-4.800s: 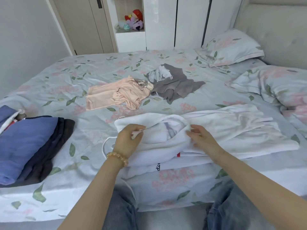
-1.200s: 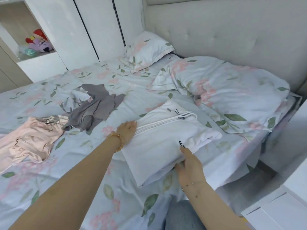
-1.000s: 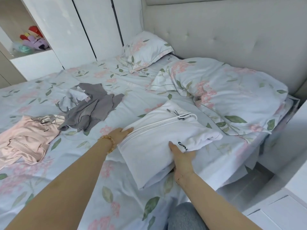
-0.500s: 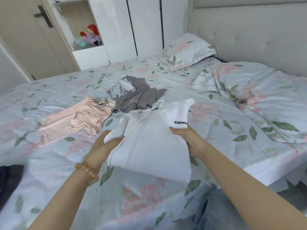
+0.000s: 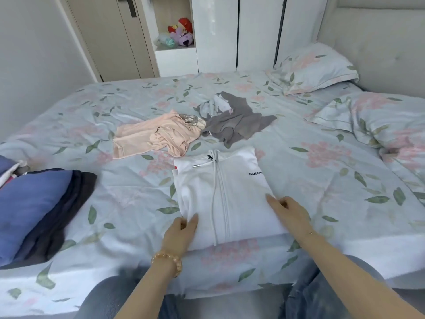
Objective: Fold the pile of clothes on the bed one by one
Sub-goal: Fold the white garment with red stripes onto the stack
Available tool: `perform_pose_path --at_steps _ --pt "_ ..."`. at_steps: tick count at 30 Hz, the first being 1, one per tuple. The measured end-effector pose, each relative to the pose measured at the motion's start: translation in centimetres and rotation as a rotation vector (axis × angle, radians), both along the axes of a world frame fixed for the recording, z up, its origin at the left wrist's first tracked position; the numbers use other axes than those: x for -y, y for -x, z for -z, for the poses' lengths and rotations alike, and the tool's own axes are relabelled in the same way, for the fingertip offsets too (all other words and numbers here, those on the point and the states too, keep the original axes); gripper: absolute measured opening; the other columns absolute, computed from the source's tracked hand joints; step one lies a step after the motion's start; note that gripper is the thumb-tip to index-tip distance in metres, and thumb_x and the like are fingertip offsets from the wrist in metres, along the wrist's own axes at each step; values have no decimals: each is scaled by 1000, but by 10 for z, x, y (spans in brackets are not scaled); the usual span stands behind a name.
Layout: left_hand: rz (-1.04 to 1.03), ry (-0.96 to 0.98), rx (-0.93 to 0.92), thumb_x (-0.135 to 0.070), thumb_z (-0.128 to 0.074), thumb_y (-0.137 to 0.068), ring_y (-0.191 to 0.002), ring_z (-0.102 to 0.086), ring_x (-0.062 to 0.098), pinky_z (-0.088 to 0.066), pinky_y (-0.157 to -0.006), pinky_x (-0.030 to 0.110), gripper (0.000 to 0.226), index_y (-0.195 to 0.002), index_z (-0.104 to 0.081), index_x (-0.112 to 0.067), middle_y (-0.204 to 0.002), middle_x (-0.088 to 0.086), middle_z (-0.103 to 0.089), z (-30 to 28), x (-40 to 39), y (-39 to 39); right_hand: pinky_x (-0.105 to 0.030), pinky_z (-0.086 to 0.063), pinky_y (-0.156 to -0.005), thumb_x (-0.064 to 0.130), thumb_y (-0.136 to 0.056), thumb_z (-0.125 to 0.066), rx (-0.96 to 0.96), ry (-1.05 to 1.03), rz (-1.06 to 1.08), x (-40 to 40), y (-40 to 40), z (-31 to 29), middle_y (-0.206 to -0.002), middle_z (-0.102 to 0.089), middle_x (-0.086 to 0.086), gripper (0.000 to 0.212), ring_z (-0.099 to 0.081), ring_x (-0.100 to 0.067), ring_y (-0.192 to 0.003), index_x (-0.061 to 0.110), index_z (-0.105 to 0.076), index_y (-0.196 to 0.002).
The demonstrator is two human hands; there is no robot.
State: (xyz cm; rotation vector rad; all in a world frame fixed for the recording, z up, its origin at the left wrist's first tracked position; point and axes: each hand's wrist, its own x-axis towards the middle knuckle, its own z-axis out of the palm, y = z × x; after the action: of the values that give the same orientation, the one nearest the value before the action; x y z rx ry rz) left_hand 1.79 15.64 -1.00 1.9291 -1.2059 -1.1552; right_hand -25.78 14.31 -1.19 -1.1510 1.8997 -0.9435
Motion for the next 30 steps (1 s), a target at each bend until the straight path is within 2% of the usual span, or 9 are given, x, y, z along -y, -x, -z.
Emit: perform_pose_path --at_steps 5,11,14,17,19,21,25,27,30 --pt "-129 200 9 -28 -53 -96 -58 -32 16 -29 -54 27 38 -69 -32 -11 -63 1 -36 0 -19 6 -29 -22 -57 35 -99 -49 48 81 -44 -6 -1 7 -64 -27 1 44 -29 -15 -60 17 -25 -66" --pt "-177 206 -112 -13 -58 -93 -60 -34 20 -31 -57 31 40 -63 -31 -11 -60 6 -36 7 -31 -7 -26 -18 -53 32 -98 -52 64 48 -42 -6 8 5 -64 -25 1 43 -26 -14 -59 16 -26 -67" --pt "-174 105 -242 -6 -61 -89 -58 -34 20 -32 -57 31 41 -60 -33 -13 -56 3 -37 4 -22 -18 -28 -34 -59 34 -93 -59 145 -95 -99 7 16 2 -65 -40 -3 41 -43 -20 -63 16 -35 -65" --pt "-208 -34 -433 -8 -61 -87 -75 -55 27 -49 -70 38 6 -87 -55 -6 -84 16 -59 -8 7 -21 -37 -54 -80 39 -86 -69 382 -175 -144 26 20 -11 -93 -71 -5 27 -68 -25 -88 12 -67 -89" --pt "-206 -122 -584 -24 -64 -89 -85 -58 28 -51 -74 37 27 -109 -59 -7 -96 14 -62 -16 30 -18 -34 -54 -86 48 -83 -69 428 -214 -187 43 17 -18 -100 -74 -2 36 -69 -22 -95 17 -70 -103" --pt "-135 -145 -632 -40 -66 -87 -88 -63 23 -50 -74 33 34 -109 -64 -13 -99 7 -68 -23 49 -10 -35 -52 -92 55 -79 -70 464 -245 -215 60 10 -22 -102 -75 -2 47 -70 -21 -98 19 -71 -108" --pt "-101 -21 -512 -41 -65 -88 -105 -63 24 -51 -90 36 33 -116 -60 -26 -119 4 -65 -15 81 8 -37 -51 -95 55 -80 -69 573 -265 -296 84 -6 -13 -108 -73 -2 49 -69 -20 -102 21 -68 -115" --pt "-77 36 -433 -37 -57 -94 -102 -60 20 -50 -78 26 43 -132 -51 -17 -125 3 -61 -9 88 13 -39 -51 -95 48 -82 -70 600 -251 -302 90 -14 -7 -111 -72 -3 50 -69 -23 -103 20 -63 -122" --pt "-90 81 -394 -36 -47 -99 -89 -59 13 -46 -68 20 28 -121 -53 -19 -105 -2 -63 -8 86 10 -34 -55 -82 31 -91 -65 621 -180 -271 89 -19 -8 -106 -74 -5 34 -71 -23 -96 15 -62 -122"
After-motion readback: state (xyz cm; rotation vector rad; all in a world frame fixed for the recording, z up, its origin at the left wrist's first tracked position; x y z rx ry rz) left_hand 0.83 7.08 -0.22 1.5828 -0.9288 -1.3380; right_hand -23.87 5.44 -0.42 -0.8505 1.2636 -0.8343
